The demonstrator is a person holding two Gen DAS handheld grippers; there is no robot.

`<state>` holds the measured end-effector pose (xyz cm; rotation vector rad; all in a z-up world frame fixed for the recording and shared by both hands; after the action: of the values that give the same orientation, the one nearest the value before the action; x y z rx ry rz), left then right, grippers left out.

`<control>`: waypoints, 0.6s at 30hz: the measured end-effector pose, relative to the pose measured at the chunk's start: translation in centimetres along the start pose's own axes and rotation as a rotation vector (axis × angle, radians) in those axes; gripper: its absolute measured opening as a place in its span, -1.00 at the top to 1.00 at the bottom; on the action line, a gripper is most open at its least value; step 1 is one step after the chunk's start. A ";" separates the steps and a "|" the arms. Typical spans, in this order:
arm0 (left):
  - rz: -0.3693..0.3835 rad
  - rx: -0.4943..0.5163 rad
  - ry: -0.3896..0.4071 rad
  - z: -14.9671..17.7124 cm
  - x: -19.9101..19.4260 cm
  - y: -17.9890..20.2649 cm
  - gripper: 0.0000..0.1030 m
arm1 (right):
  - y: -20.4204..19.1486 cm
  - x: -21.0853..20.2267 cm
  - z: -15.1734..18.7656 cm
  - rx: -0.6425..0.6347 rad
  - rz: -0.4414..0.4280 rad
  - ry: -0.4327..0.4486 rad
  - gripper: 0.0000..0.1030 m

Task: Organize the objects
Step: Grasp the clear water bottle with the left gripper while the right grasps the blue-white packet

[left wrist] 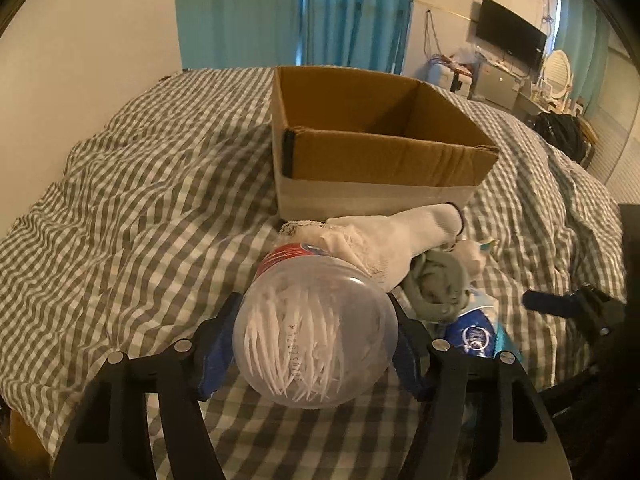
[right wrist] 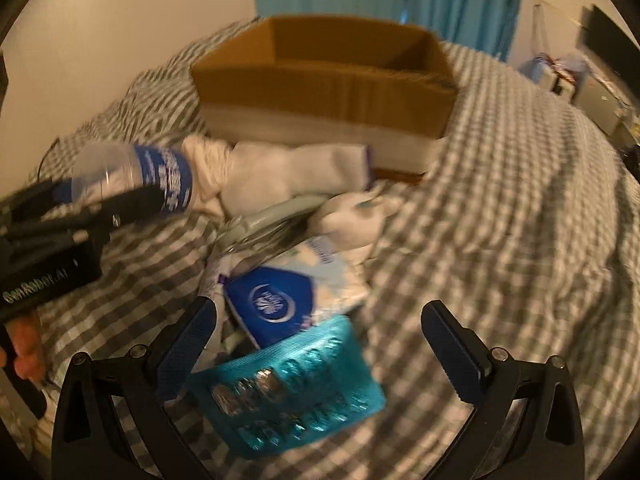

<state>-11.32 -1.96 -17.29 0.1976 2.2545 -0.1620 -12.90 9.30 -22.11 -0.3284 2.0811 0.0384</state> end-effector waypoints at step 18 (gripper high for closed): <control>0.035 0.037 0.029 1.3 -2.6 1.3 -0.31 | -0.9 1.4 0.4 0.014 -0.056 -0.029 -0.34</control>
<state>-8.45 -1.14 -16.18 0.2607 2.2764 -0.1838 -12.97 8.19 -23.42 -0.3748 2.0415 -0.0052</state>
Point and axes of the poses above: each gripper's, at about its wrist camera, not at the fingertips, and x roughly the way its jaws point, y to its right, z to its underside, the point moved 9 cm from there along x, roughly the way its jaws point, and after that the axes turned 8 degrees about x, right-handed, at the moved point
